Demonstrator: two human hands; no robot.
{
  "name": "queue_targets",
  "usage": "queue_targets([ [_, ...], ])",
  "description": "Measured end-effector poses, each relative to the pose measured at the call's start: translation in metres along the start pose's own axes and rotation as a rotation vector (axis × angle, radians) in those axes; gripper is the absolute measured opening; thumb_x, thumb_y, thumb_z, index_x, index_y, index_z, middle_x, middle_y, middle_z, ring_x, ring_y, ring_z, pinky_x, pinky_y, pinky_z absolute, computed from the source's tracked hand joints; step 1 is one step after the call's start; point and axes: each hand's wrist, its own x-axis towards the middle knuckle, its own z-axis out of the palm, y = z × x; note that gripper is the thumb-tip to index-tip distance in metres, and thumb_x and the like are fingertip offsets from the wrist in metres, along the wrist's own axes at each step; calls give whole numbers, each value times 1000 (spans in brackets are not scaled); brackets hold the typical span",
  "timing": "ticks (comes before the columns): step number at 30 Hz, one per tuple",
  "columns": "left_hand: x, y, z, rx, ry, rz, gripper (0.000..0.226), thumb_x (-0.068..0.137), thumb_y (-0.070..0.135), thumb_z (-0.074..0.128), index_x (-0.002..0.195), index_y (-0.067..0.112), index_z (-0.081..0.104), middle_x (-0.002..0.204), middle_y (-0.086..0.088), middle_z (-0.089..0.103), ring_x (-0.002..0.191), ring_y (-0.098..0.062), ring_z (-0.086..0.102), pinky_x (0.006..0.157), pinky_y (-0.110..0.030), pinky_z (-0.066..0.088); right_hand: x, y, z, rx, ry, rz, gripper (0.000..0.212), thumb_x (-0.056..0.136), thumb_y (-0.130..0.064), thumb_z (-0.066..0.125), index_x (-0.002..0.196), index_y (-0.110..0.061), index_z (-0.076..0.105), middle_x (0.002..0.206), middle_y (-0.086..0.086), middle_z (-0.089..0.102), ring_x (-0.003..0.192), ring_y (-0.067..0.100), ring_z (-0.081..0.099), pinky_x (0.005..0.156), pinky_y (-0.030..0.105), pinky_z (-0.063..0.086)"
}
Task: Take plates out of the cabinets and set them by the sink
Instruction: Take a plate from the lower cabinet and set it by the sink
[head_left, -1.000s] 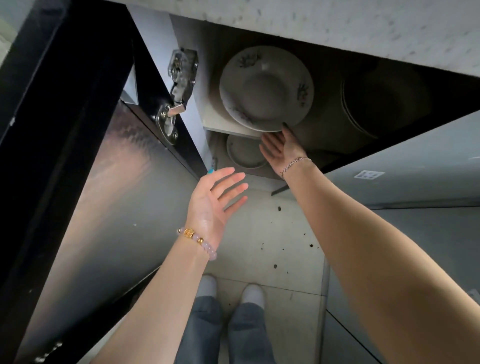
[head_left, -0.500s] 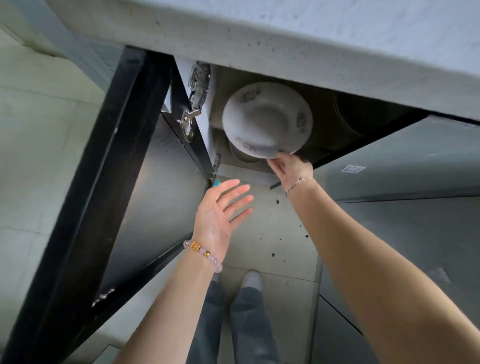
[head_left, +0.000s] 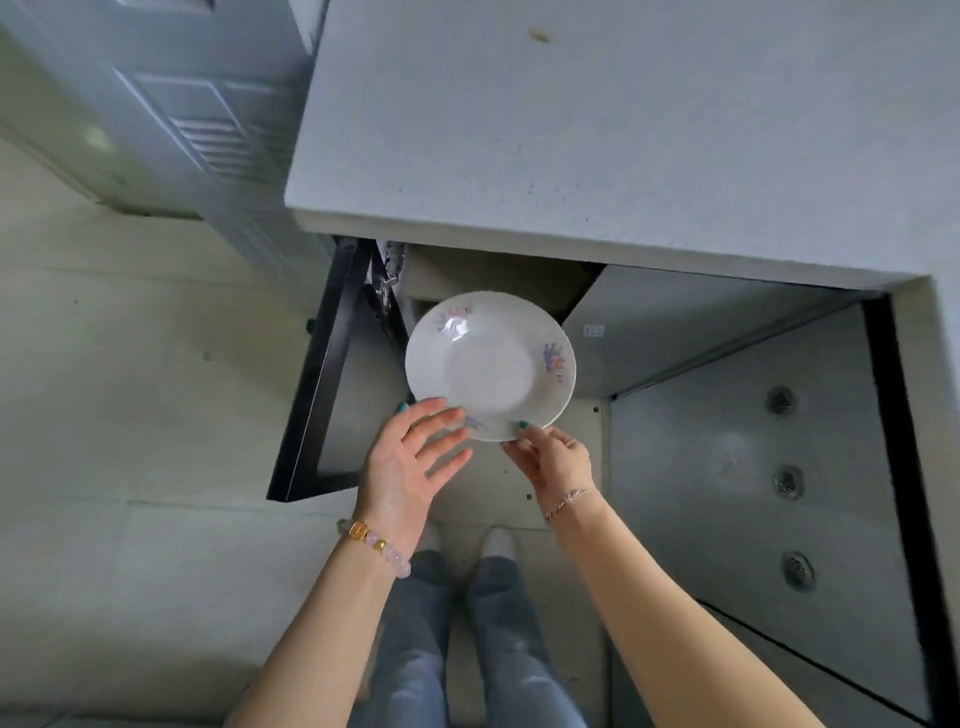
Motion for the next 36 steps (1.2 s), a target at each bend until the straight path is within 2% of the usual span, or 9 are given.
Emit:
queue_targets([
  [5, -48, 36, 14, 30, -60, 101, 32, 97, 30, 40, 103, 9, 63, 96, -6, 70, 91, -21, 65, 89, -40, 51, -72, -30, -25, -16, -50, -103, 24, 87, 6, 57, 66, -3, 49, 64, 15, 56, 52, 16, 68, 68, 26, 59],
  [11, -85, 72, 35, 53, -112, 218, 32, 97, 32, 40, 106, 9, 62, 96, -5, 70, 92, -22, 65, 88, -40, 51, -133, -56, -40, -8, -95, -147, 4, 88, 5, 55, 89, 0, 55, 56, 10, 62, 51, 14, 67, 74, 27, 58],
  [17, -105, 91, 37, 50, -115, 291, 32, 97, 32, 41, 106, 9, 61, 99, -8, 67, 94, -24, 63, 91, -43, 50, -160, -59, -54, -19, -108, -148, 11, 87, 3, 58, 78, -2, 53, 48, 7, 62, 53, 15, 68, 82, 29, 57],
  [20, -110, 97, 37, 36, -110, 311, 31, 97, 30, 39, 104, 9, 61, 100, -8, 66, 93, -24, 62, 89, -42, 50, -172, -62, -61, -67, -102, -188, 14, 85, 2, 60, 74, -3, 53, 54, 11, 64, 59, 18, 71, 88, 32, 54],
  [24, -113, 103, 43, 49, -132, 338, 32, 97, 30, 39, 108, 8, 59, 101, -8, 66, 93, -24, 63, 87, -41, 50, -184, -69, -69, -125, -76, -248, 8, 86, 1, 60, 80, -3, 55, 61, 16, 66, 61, 20, 72, 69, 24, 58],
  [27, -112, 106, 51, 59, -151, 343, 32, 98, 31, 37, 107, 9, 59, 101, -7, 66, 93, -23, 63, 85, -41, 50, -191, -76, -75, -144, -65, -279, 4, 86, 1, 61, 84, 0, 57, 71, 21, 64, 62, 21, 72, 70, 25, 59],
  [29, -112, 107, 57, 66, -166, 342, 31, 98, 30, 38, 106, 10, 61, 100, -7, 67, 93, -23, 63, 84, -40, 51, -196, -82, -80, -146, -67, -309, 4, 85, 1, 61, 85, 0, 57, 77, 23, 61, 60, 20, 71, 64, 22, 58],
  [33, -109, 107, 74, 90, -225, 332, 31, 97, 30, 38, 102, 11, 62, 98, -6, 68, 93, -24, 63, 83, -40, 50, -202, -96, -92, -119, -64, -363, 4, 86, 1, 62, 87, 1, 58, 60, 16, 61, 56, 17, 69, 62, 21, 57],
  [36, -106, 107, 93, 122, -271, 326, 31, 97, 30, 39, 102, 10, 62, 99, -7, 68, 94, -24, 63, 84, -41, 51, -204, -108, -104, -94, -44, -410, 6, 86, 0, 61, 90, 4, 59, 64, 16, 62, 54, 16, 67, 63, 22, 58],
])
